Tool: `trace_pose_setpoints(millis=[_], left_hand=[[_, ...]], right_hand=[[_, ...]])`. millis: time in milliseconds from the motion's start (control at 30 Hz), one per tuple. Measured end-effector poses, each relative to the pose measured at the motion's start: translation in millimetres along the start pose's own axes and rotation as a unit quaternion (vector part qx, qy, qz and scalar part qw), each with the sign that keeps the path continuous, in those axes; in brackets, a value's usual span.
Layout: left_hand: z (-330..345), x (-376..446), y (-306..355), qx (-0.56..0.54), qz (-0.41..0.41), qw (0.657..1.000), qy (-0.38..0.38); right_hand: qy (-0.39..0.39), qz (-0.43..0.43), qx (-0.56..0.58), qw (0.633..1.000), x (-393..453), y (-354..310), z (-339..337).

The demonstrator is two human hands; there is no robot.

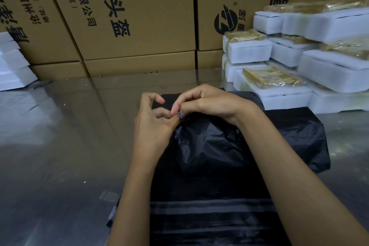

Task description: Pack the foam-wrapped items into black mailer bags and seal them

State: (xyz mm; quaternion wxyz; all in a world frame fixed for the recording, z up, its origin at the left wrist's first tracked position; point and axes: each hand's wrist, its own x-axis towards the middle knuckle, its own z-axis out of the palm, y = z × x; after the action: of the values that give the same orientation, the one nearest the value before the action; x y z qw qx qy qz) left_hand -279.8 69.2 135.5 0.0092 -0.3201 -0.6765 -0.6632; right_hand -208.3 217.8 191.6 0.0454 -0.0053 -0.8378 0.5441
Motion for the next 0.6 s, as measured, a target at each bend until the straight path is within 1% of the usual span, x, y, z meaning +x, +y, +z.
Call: trace_pose_setpoints(millis=[133,233,333,467,600], left_hand=[[1.1,0.3,-1.0,-0.017,0.005,1.000,-0.006],[0.2,1.2,-2.7,-0.024,0.012,1.000,-0.008],[0.5,2.9,-3.9,-0.045,0.010,0.999,-0.011],[0.4,4.9,-4.6,-0.080,-0.004,0.997,-0.007],[-1.1,5.9,-5.0,-0.103,-0.040,0.994,0.007]], right_hand=[[-0.002,0.006,-0.007,1.000,0.7,-0.6,-0.1],[0.010,0.007,0.008,1.000,1.6,-0.2,0.4],[0.065,-0.003,0.022,0.998,4.8,-0.5,3.2],[0.126,0.005,0.004,0.992,10.4,-0.7,6.4],[0.200,0.023,0.011,0.979,15.2,0.9,7.5]])
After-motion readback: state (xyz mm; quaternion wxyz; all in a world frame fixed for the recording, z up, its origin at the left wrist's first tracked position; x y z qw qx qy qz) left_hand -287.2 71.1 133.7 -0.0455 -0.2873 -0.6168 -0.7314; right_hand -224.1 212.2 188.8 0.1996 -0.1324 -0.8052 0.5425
